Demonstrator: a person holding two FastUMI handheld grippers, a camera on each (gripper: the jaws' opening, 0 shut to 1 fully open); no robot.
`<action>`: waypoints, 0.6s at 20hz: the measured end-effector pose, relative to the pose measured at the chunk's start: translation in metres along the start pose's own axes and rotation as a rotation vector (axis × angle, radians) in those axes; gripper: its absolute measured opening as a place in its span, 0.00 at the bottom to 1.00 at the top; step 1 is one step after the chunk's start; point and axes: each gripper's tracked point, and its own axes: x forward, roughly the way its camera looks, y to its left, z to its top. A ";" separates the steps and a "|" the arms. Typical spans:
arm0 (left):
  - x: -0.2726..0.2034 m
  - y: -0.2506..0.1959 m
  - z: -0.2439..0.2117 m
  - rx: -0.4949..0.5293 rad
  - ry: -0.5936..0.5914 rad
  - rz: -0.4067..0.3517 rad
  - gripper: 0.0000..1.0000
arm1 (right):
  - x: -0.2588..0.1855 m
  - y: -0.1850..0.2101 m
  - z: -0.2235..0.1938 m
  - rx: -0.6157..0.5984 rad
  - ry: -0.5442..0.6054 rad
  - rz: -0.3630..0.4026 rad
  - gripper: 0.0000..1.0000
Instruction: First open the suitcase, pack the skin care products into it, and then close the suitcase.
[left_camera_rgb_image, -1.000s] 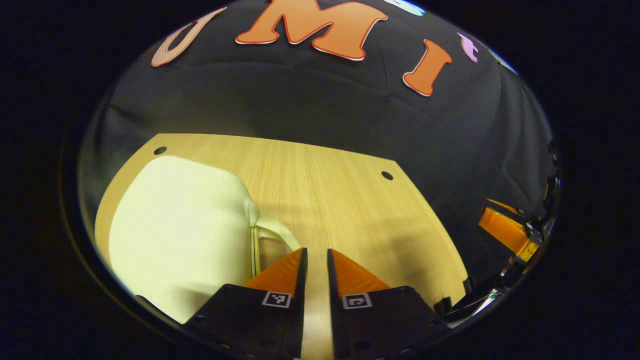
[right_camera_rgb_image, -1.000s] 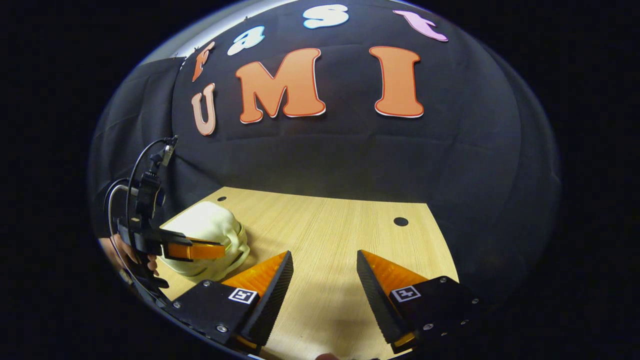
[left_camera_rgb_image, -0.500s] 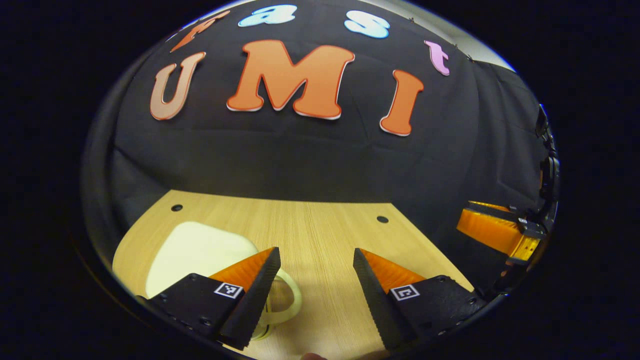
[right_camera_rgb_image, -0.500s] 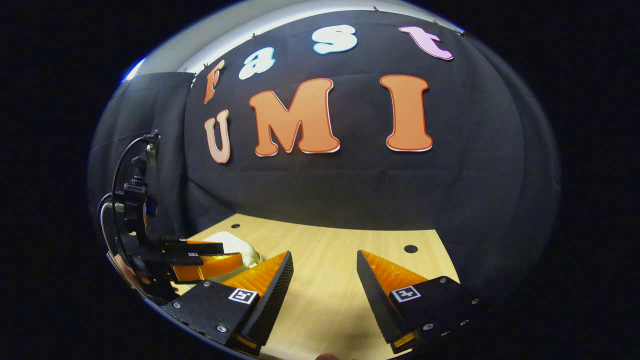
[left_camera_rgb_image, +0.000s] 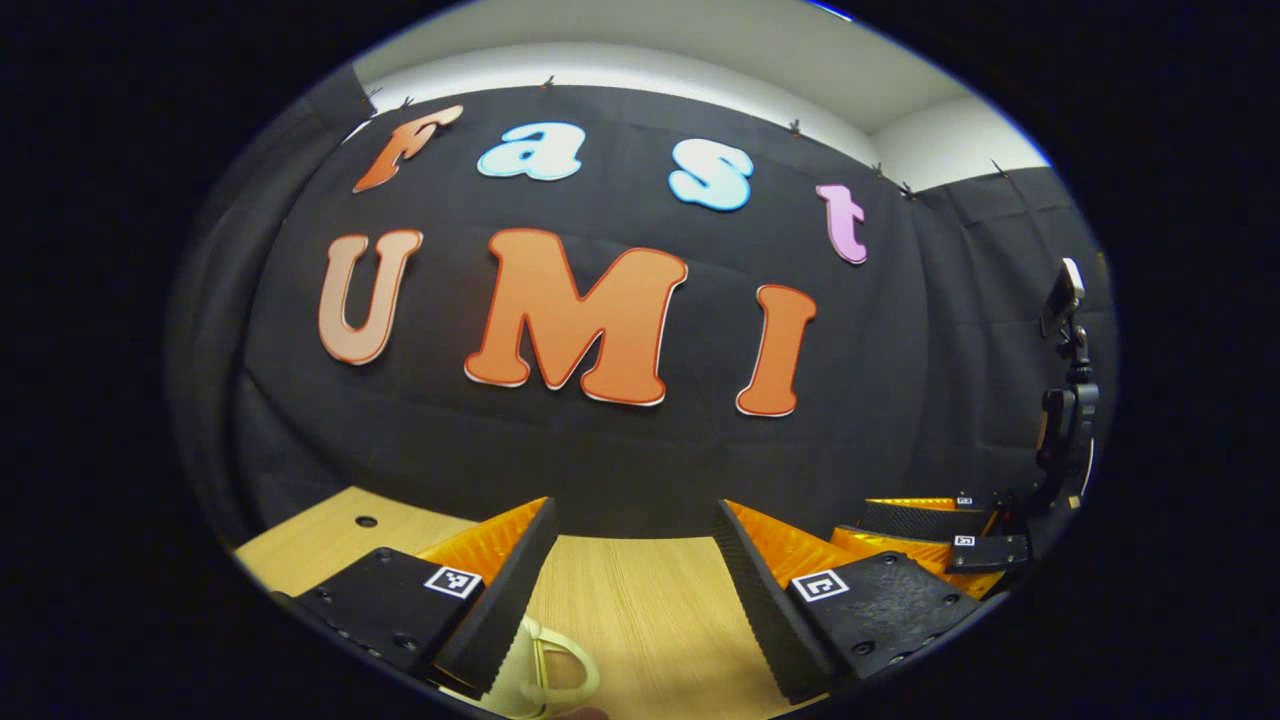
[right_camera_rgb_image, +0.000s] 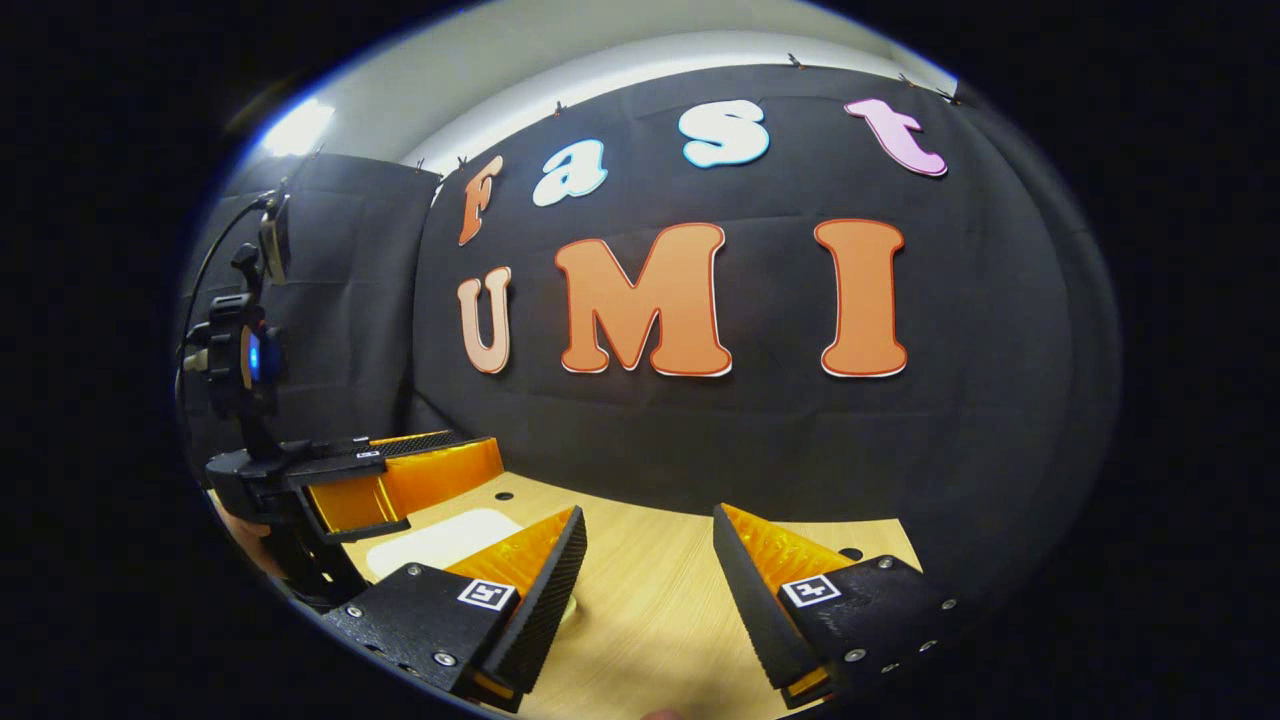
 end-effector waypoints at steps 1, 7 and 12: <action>-0.001 0.003 0.008 0.034 -0.025 0.022 0.97 | 0.000 0.001 0.003 -0.002 -0.008 -0.004 0.82; -0.004 0.024 0.049 0.100 -0.166 0.087 0.94 | 0.002 0.000 0.024 -0.046 -0.062 -0.050 0.82; -0.004 0.028 0.049 0.149 -0.150 0.092 0.96 | 0.004 0.002 0.032 -0.046 -0.087 -0.068 0.82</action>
